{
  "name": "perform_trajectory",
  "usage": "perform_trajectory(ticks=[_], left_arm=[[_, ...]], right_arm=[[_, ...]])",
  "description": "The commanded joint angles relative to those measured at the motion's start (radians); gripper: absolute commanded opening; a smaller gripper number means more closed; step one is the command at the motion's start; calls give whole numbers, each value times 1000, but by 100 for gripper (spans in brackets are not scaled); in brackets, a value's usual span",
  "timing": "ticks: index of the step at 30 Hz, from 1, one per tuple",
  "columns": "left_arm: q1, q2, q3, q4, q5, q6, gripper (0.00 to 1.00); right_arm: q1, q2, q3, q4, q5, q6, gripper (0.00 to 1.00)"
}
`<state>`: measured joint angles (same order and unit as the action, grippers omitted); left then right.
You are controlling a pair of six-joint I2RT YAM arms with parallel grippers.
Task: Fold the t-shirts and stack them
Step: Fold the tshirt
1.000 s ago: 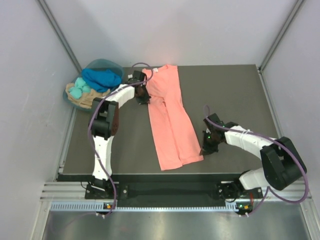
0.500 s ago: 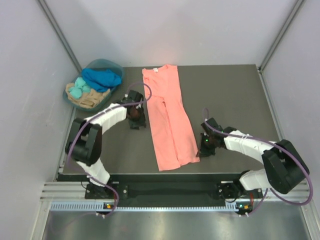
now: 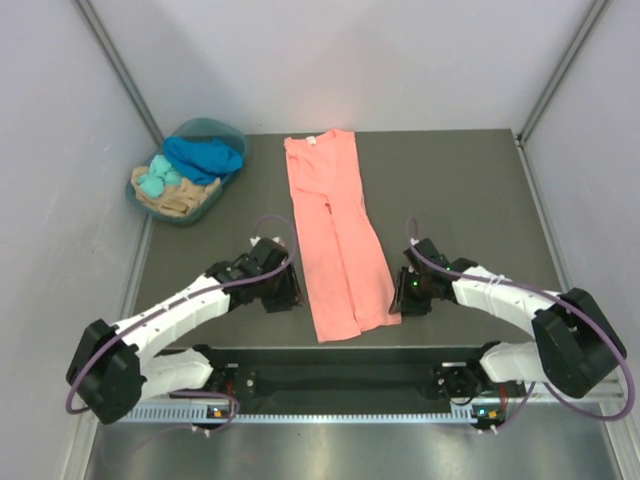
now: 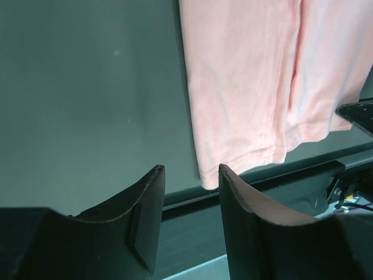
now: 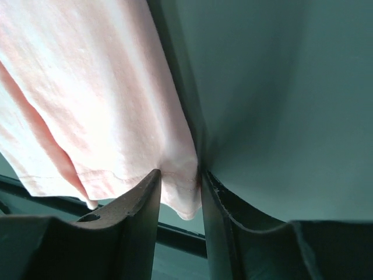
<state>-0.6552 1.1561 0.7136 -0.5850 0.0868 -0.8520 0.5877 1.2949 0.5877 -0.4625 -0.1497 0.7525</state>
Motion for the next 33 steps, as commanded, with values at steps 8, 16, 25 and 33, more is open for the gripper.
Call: perform_trajectory(ticks=[8, 16, 25, 33], left_arm=[[-185, 7, -149, 157, -7, -265, 47], [-274, 122, -121, 185, -41, -303, 43], [-299, 192, -106, 205, -67, -315, 37], [-304, 191, -88, 176, -78, -312, 5]], right_arm=[[14, -69, -54, -82, 73, -28, 29], [14, -106, -46, -102, 75, -48, 24], [17, -97, -68, -68, 44, -67, 16], [38, -138, -63, -87, 32, -44, 0]])
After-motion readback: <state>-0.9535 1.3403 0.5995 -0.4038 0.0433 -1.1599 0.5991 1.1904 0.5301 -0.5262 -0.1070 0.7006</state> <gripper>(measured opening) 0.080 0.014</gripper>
